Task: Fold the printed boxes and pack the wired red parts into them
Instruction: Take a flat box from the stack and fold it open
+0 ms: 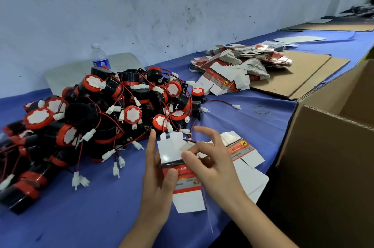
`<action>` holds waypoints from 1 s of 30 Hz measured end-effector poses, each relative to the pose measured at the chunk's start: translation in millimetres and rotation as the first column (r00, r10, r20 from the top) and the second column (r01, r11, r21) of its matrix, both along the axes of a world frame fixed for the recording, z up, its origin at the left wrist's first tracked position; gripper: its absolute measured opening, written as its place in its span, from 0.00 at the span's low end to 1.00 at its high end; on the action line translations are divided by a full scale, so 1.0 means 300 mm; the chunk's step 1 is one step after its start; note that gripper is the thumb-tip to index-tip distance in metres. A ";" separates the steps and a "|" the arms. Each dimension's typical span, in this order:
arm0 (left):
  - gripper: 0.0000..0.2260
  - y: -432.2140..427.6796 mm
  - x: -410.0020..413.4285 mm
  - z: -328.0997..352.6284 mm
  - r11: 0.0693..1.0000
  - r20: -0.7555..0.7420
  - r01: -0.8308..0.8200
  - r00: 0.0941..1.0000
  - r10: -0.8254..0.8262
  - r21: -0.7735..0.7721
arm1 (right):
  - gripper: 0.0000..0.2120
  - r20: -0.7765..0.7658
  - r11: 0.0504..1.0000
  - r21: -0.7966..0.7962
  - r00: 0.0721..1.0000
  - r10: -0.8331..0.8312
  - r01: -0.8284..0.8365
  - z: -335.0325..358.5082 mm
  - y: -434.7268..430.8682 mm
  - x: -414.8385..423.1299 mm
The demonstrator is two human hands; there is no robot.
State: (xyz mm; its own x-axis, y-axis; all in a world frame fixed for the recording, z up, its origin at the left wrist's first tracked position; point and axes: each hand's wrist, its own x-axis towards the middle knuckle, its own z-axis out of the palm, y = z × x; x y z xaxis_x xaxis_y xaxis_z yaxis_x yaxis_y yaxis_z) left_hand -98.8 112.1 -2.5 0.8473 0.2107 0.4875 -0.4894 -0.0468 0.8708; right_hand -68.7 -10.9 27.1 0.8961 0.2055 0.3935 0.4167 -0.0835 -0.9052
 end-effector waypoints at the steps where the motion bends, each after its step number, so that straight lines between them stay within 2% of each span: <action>1: 0.44 -0.003 0.001 0.001 1.000 0.019 -0.005 1.000 0.004 0.017 | 0.13 -0.023 1.000 0.022 1.000 0.003 -0.003 0.005 0.000 -0.002; 5: 0.40 -0.007 -0.002 -0.004 0.996 0.094 -0.030 0.995 0.023 0.083 | 0.10 -0.072 0.993 0.068 0.992 0.104 -0.099 0.024 0.005 -0.024; 10: 0.37 0.009 -0.011 -0.020 0.980 0.204 -0.100 0.977 0.063 0.175 | 0.17 -0.051 0.987 -0.014 0.986 0.157 -0.158 0.059 0.007 -0.026; 13: 0.36 0.025 -0.006 -0.027 0.953 0.229 -0.160 0.968 0.101 0.257 | 0.12 -0.049 0.985 -0.100 0.990 0.136 -0.140 0.070 0.006 -0.024; 15: 0.36 0.027 -0.007 -0.035 0.946 0.234 -0.173 0.966 0.109 0.274 | 0.07 -0.047 0.989 -0.092 0.992 0.115 -0.119 0.073 0.007 -0.028; 18: 0.34 0.023 -0.009 -0.040 0.914 0.264 -0.234 0.953 0.149 0.332 | 0.12 -0.051 0.992 -0.073 0.994 0.100 -0.103 0.075 0.007 -0.029; 22: 0.27 0.030 -0.001 -0.032 0.846 0.386 -0.309 0.913 0.135 0.435 | 0.11 -0.013 0.991 -0.099 0.996 0.090 -0.091 0.081 0.006 -0.021; 24: 0.23 0.029 -0.001 -0.029 0.831 0.403 -0.315 0.907 0.122 0.458 | 0.08 0.024 0.998 -0.054 0.999 0.029 -0.028 0.069 0.015 -0.028; 27: 0.18 0.022 -0.004 -0.030 0.832 0.421 -0.324 0.899 0.122 0.450 | 0.06 0.037 0.992 0.111 0.997 -0.068 0.064 0.047 0.038 -0.048; 30: 0.15 0.017 -0.007 -0.028 0.820 0.451 -0.350 0.884 0.127 0.454 | 0.14 0.006 0.979 0.183 0.996 -0.092 0.089 0.025 0.044 -0.050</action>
State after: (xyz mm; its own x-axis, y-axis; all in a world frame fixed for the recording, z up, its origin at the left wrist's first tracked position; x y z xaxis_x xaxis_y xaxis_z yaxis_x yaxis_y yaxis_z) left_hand -100.8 117.1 -10.8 0.5231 0.0082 0.8522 -0.6874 -0.5871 0.4276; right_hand -83.8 2.3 34.5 0.9017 0.0471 0.4298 0.4280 0.0448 -0.9027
